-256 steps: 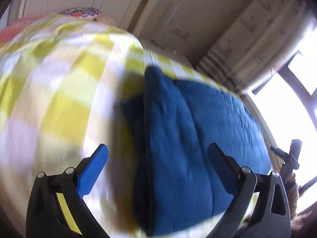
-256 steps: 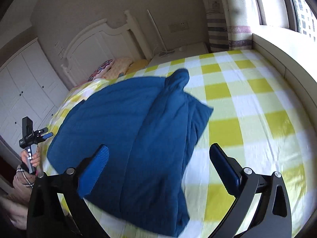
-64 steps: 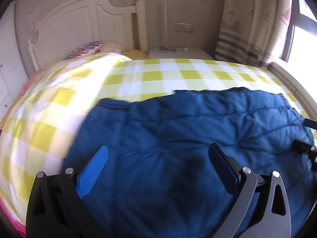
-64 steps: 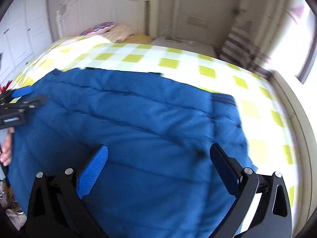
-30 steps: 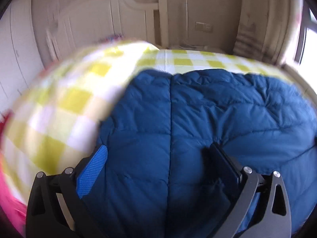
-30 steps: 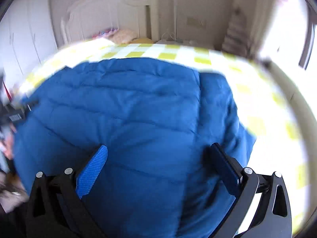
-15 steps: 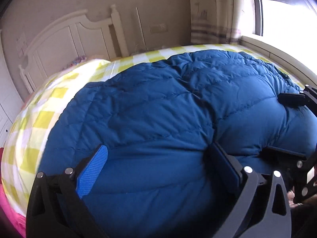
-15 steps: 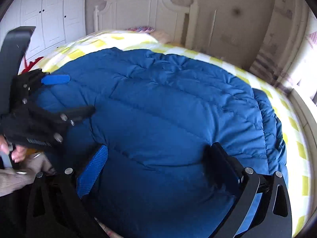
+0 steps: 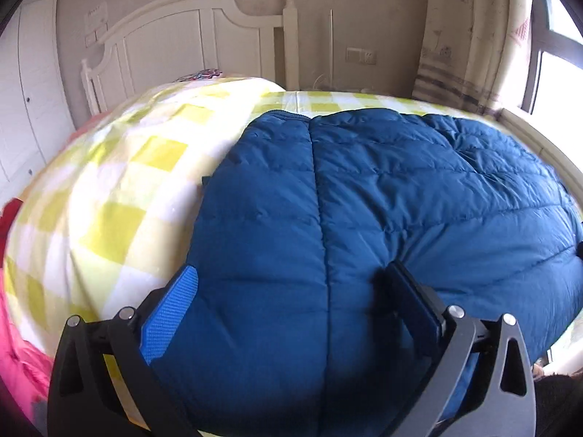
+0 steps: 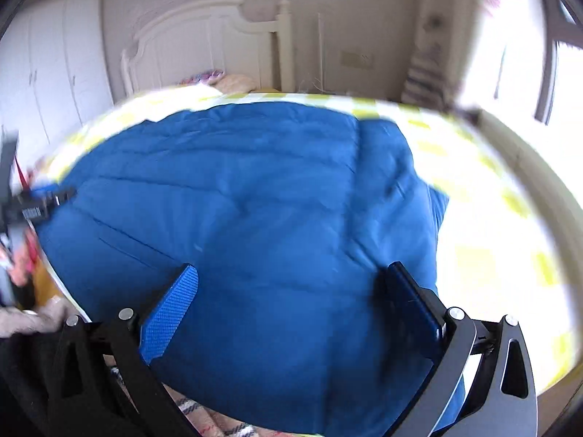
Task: Fold large clothes
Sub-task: 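Release the folded jacket and press it flat with both tools, then grasp the folded blue jacket bundle with the right tool and lift it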
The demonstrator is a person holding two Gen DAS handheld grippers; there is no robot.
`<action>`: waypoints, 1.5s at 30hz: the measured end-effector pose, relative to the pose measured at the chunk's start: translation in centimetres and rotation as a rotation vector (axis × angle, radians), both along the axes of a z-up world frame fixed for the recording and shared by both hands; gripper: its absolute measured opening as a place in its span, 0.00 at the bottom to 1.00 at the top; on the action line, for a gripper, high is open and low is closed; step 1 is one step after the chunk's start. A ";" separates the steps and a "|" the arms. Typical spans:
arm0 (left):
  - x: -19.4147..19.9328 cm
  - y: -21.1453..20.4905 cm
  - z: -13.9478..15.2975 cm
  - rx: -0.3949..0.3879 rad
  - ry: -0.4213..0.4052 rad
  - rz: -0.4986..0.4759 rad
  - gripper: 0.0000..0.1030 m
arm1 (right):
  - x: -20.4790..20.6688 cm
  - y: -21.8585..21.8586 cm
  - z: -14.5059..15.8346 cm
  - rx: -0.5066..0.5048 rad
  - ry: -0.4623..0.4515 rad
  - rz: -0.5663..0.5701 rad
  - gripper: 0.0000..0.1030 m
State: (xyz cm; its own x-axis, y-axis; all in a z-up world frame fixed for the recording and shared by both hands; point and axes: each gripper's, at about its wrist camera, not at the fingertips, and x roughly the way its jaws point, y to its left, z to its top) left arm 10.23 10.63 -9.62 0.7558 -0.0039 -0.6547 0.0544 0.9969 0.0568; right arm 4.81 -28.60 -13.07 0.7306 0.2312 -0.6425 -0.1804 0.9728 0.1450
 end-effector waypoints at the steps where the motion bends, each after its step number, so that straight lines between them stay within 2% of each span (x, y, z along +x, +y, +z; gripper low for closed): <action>1: -0.1 -0.2 -0.1 0.023 -0.009 0.002 0.98 | -0.2 0.0 0.0 -0.005 0.002 -0.003 0.96; 4: 0.0 -1.2 -0.1 0.088 -0.012 0.025 0.98 | -0.6 -0.2 1.1 -0.014 0.014 -0.025 0.95; 6: 0.0 -0.9 -0.1 0.081 -0.001 0.017 0.98 | -1.9 -1.9 2.1 0.054 -0.032 -0.051 0.95; 9: 0.2 -0.6 -0.1 0.061 -0.001 0.013 0.98 | -4.8 -5.6 2.3 0.183 -0.076 -0.119 0.95; 13: 0.2 -1.1 -0.3 0.081 -0.014 0.027 0.98 | -8.8 -10.3 -0.5 0.431 -0.071 -0.230 0.95; 15: 0.2 -1.2 -0.3 0.084 -0.016 0.029 0.98 | -10.4 -11.3 -2.3 0.563 -0.083 -0.215 0.95; 16: 0.2 -1.2 -0.3 0.085 -0.016 0.030 0.98 | -10.7 -11.3 -2.7 0.592 -0.092 -0.204 0.94; 20: 0.3 -1.3 -0.2 0.094 -0.012 0.033 0.98 | -9.6 -9.5 -3.3 0.585 -0.057 -0.153 0.90; 23: 0.3 -1.2 -0.2 0.088 -0.012 0.032 0.98 | -8.4 -8.2 -3.6 0.623 -0.045 -0.116 0.85; 28: 0.2 -1.3 -0.3 0.089 -0.016 0.034 0.98 | -6.3 -6.0 -3.3 0.573 -0.027 -0.097 0.86; 31: 0.2 -1.2 -0.3 0.088 -0.021 0.032 0.98 | -3.9 -4.6 -2.7 0.521 0.036 -0.101 0.86; 34: 0.2 -1.2 -0.3 0.087 -0.022 0.028 0.98 | -2.3 -3.4 -2.1 0.475 0.073 -0.119 0.93; 37: 0.1 -1.4 -0.3 0.088 -0.025 0.023 0.98 | -1.3 -2.9 -2.2 0.487 0.054 -0.155 0.91; 38: 0.1 -1.3 -0.2 0.085 -0.016 0.021 0.98 | -1.2 -2.9 -2.2 0.487 0.038 -0.178 0.82; 39: 0.1 -1.4 0.0 0.079 -0.004 0.024 0.98 | -1.5 -3.4 -2.3 0.505 0.020 -0.191 0.77; 40: 0.0 -1.6 0.7 0.071 0.014 0.034 0.97 | -1.8 -4.0 -2.2 0.532 -0.007 -0.199 0.64; 41: -0.2 -1.9 1.4 0.060 0.016 0.022 0.91 | -2.1 -4.6 -2.1 0.545 -0.021 -0.205 0.52; 43: -0.9 -3.4 3.6 0.028 -0.024 -0.045 0.90 | -2.9 -5.1 -1.6 0.560 -0.067 -0.201 0.43; 45: -0.8 -6.0 6.1 0.032 -0.074 -0.102 0.92 | -3.3 -4.9 -0.9 0.548 -0.099 -0.201 0.41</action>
State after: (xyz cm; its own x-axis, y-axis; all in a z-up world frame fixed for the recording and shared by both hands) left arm 9.45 4.64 -3.56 0.7988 -0.0635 -0.5983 0.1501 0.9840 0.0961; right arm 1.52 -33.47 -13.99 0.8448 0.3608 -0.3951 -0.0385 0.7774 0.6278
